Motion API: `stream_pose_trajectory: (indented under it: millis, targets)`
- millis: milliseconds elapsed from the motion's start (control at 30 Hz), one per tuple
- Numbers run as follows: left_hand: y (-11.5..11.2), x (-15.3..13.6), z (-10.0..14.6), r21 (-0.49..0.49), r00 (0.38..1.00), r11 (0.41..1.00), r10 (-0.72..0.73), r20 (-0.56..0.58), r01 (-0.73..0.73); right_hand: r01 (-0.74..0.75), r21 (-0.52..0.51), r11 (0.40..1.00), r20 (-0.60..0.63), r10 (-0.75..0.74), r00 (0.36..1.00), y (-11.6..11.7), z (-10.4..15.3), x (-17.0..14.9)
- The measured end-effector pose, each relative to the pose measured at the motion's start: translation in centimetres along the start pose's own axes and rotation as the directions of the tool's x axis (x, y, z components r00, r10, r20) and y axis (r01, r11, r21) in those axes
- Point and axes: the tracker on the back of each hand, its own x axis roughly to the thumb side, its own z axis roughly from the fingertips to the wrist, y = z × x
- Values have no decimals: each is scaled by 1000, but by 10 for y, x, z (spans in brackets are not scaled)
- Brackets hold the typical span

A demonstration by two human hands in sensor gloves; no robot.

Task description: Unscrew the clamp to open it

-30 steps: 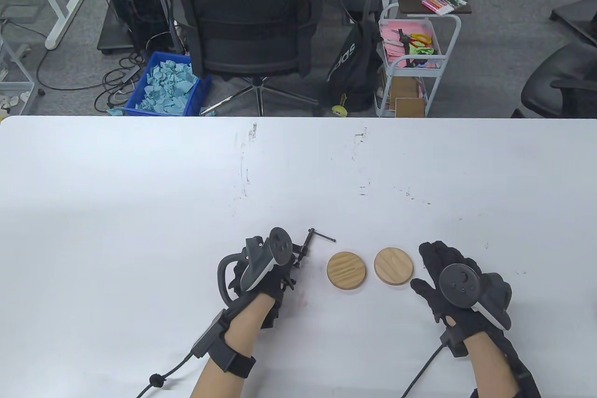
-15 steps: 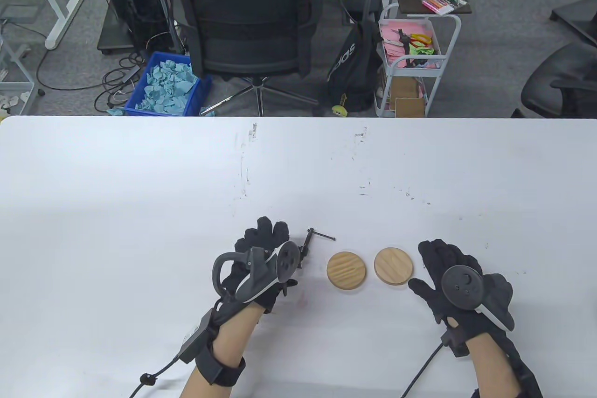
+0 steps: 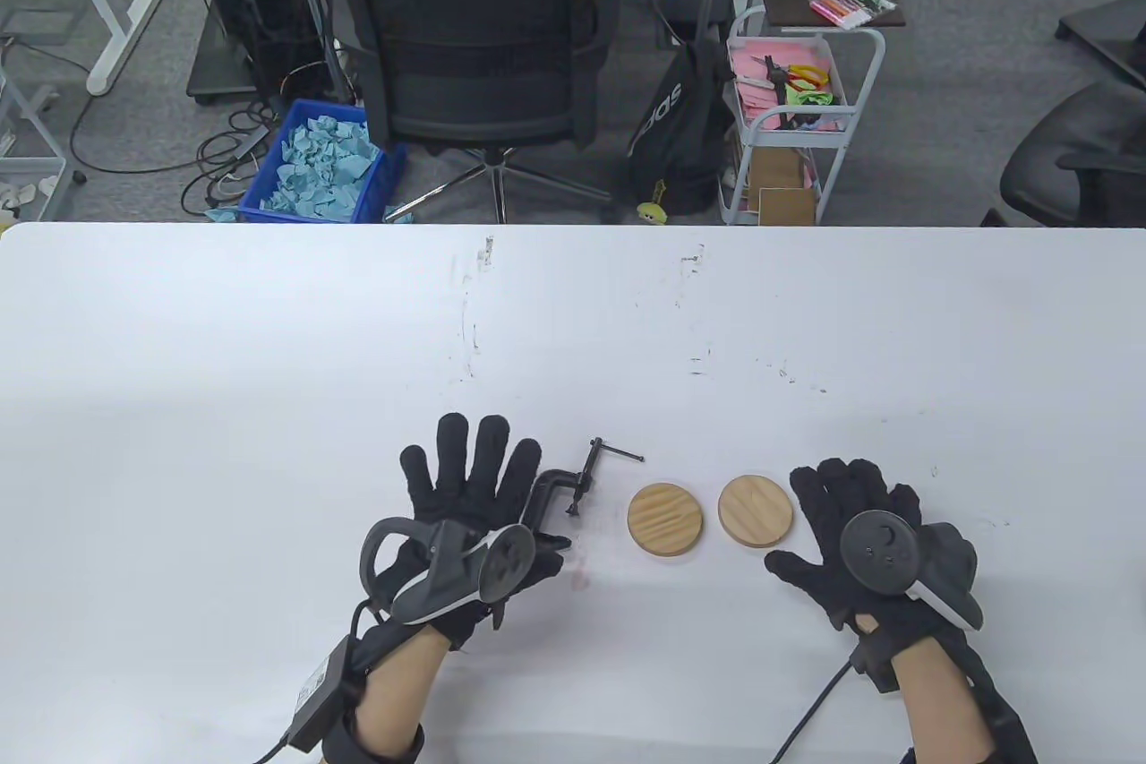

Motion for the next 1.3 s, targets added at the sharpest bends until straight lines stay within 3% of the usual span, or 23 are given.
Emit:
stream_pose_trajectory:
  millis: [300,867,1300]
  targets:
    - [-5,-6,8,-19,1000,1000,-20,-4,20,-12,58,998,-16,13,1000,6,-3,-2]
    - [-16,-7,8,-82,1000,997,-7,-25,5,-42,53,998,-13,43,999,7,-2,4]
    - [-14,-9,10,-67,1000,998,6,-18,-8,-30,74,997,-34,33,999,10,-4,5]
